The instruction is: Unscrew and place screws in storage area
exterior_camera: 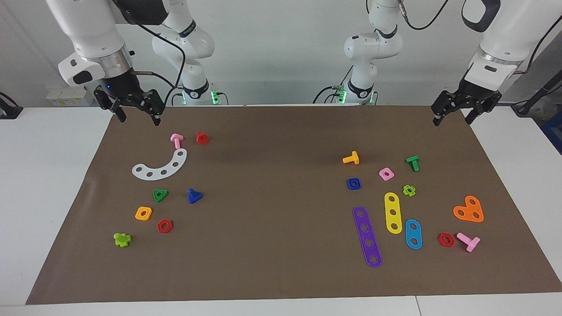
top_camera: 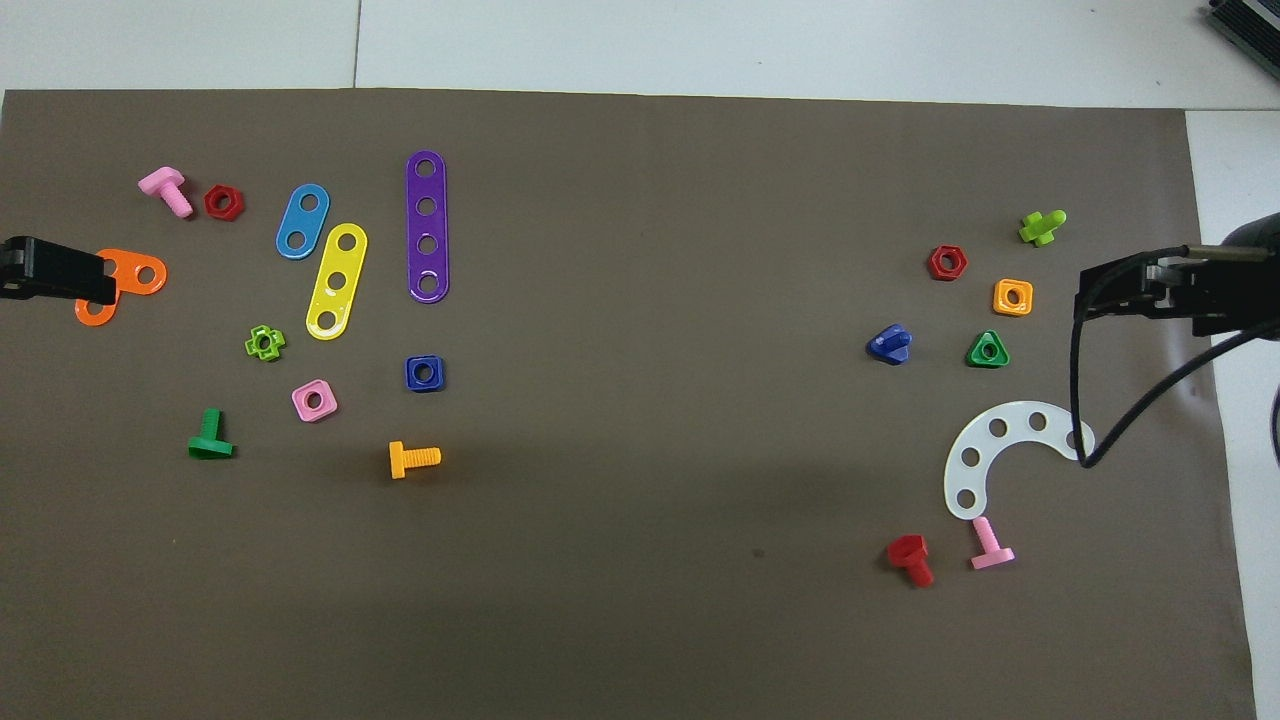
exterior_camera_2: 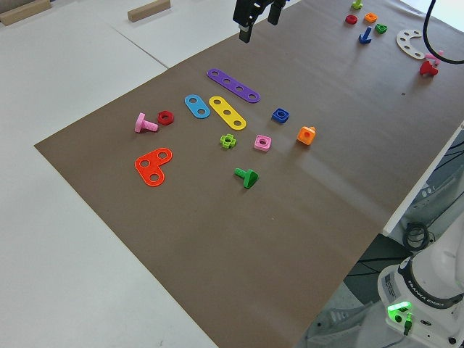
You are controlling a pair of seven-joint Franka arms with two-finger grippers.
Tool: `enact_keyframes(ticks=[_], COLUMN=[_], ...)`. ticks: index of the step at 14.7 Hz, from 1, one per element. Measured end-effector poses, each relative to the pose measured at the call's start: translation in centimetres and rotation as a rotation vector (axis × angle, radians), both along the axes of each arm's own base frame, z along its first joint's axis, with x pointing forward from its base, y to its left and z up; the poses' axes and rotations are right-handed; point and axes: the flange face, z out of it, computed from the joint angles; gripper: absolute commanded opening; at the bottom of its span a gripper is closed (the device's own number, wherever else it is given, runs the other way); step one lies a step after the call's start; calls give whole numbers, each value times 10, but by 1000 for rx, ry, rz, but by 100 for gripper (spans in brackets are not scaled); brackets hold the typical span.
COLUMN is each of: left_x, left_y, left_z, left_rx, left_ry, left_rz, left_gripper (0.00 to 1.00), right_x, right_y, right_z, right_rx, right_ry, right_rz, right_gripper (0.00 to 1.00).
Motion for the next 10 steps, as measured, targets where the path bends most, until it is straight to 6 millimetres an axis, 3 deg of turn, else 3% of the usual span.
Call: enact_keyframes(ticks=[3, 10], left_x=[15, 15], left_y=[1, -1], left_z=[-6, -19], left_rx=[-4, -3], left_ry=[16, 17], left_rz=[-3, -13], left_gripper=[100, 100], right_x=[-1, -3], right_y=[1, 5], right_z=[-5, -10], right_rx=[-1, -1], right_ry=[13, 27], right_rz=[2, 8], right_gripper=[100, 100])
